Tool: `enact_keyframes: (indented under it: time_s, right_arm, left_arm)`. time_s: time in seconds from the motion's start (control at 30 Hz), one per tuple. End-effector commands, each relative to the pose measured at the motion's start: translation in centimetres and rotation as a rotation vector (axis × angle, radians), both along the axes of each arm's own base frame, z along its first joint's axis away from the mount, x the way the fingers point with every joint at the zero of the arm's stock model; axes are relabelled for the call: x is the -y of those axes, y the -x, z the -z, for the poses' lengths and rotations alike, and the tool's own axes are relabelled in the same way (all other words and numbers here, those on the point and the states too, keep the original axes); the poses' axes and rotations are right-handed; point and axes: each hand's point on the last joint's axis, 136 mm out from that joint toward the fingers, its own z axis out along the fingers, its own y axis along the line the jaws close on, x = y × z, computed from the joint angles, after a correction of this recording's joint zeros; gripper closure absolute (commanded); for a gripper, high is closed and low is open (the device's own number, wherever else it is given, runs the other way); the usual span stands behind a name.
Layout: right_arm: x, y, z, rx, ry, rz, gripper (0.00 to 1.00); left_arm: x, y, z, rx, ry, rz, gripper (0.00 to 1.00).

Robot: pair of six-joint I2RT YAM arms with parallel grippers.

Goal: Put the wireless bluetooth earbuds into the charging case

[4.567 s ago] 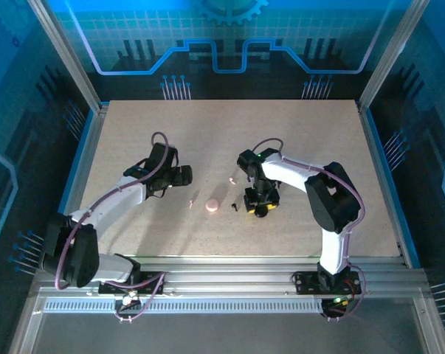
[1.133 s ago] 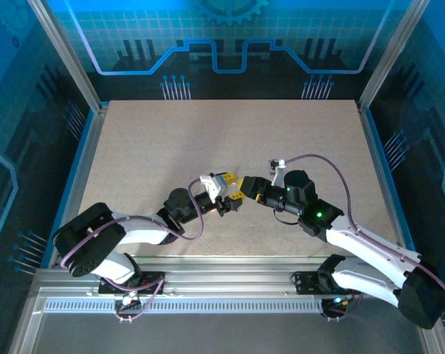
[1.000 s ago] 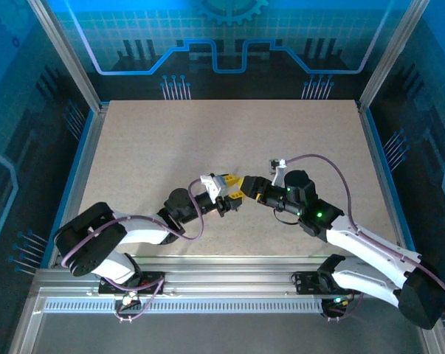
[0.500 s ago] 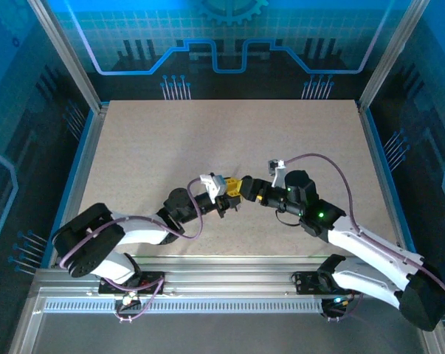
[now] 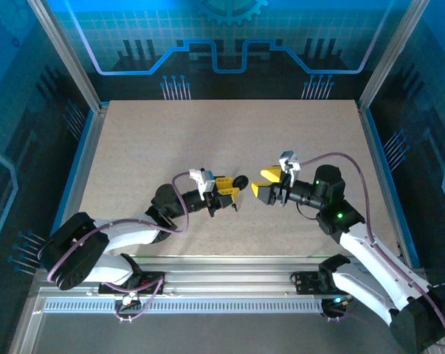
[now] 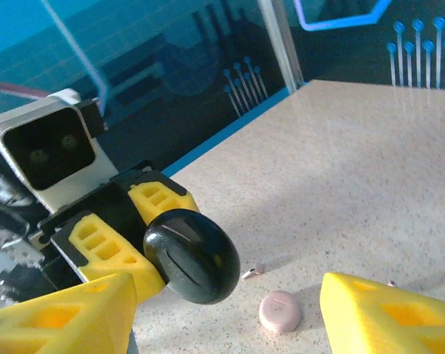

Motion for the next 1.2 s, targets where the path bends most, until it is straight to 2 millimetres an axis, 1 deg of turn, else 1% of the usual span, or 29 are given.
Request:
enact_keyframes:
  time_s: [0.0, 0.2, 0.3, 0.43, 0.53, 0.6, 0.63, 0.67, 0.7, 0.8, 0.93, 1.03, 1.1, 1.17]
  right_arm:
    - [-0.9, 3.1, -1.3, 0.229, 0.080, -0.219, 0.33]
    - [-1.3, 5.6, -1.4, 0.411, 0.166, -0.396, 0.39]
    - [-1.5, 6.2, -1.5, 0.445, 0.183, -0.452, 0.42]
    - [-1.8, 6.4, -1.6, 0.433, 0.190, -0.517, 0.45]
    - [-2.1, 6.0, -1.8, 0.421, 0.191, -0.538, 0.47]
    - [-2.3, 6.1, -2.0, 0.422, 0.184, -0.567, 0.49]
    - [-2.4, 6.2, -1.8, 0.416, 0.184, -0.582, 0.49]
    - [-2.5, 6.3, -2.5, 0.432, 0.180, -0.596, 0.51]
    - [-2.6, 6.5, -2.6, 0.433, 0.176, -0.615, 0.52]
    - [-2.7, 7.0, -3.0, 0.443, 0.152, -0.667, 0.63]
    - [-2.9, 7.3, -3.3, 0.454, 0.133, -0.708, 0.69]
    - [-2.9, 7.1, -3.2, 0.448, 0.144, -0.711, 0.69]
    - [-3.1, 6.8, -3.0, 0.431, 0.152, -0.706, 0.65]
    - [-3.2, 6.4, -2.8, 0.415, 0.162, -0.697, 0.62]
  left_arm:
    - [-0.1, 2.5, -1.9, 0.057, 0.040, 0.114, 0.73]
    - [-0.2, 3.8, -2.7, 0.084, 0.040, 0.171, 0.73]
    - [-0.2, 4.4, -2.9, 0.098, 0.042, 0.194, 0.73]
    - [-0.1, 4.7, -3.1, 0.108, 0.045, 0.219, 0.73]
    - [0.0, 4.8, -3.2, 0.110, 0.051, 0.234, 0.73]
    - [0.1, 4.9, -3.3, 0.114, 0.058, 0.241, 0.73]
    - [0.1, 4.9, -3.3, 0.113, 0.058, 0.243, 0.73]
    - [0.1, 4.9, -3.3, 0.112, 0.059, 0.244, 0.73]
    - [0.2, 4.9, -3.3, 0.112, 0.059, 0.247, 0.73]
    - [0.2, 4.9, -3.2, 0.113, 0.057, 0.248, 0.73]
    - [0.2, 4.8, -3.1, 0.113, 0.056, 0.246, 0.73]
    - [0.3, 4.8, -3.2, 0.112, 0.057, 0.247, 0.74]
    - [0.3, 4.8, -3.3, 0.115, 0.058, 0.251, 0.74]
    - [0.4, 4.8, -3.4, 0.117, 0.059, 0.253, 0.73]
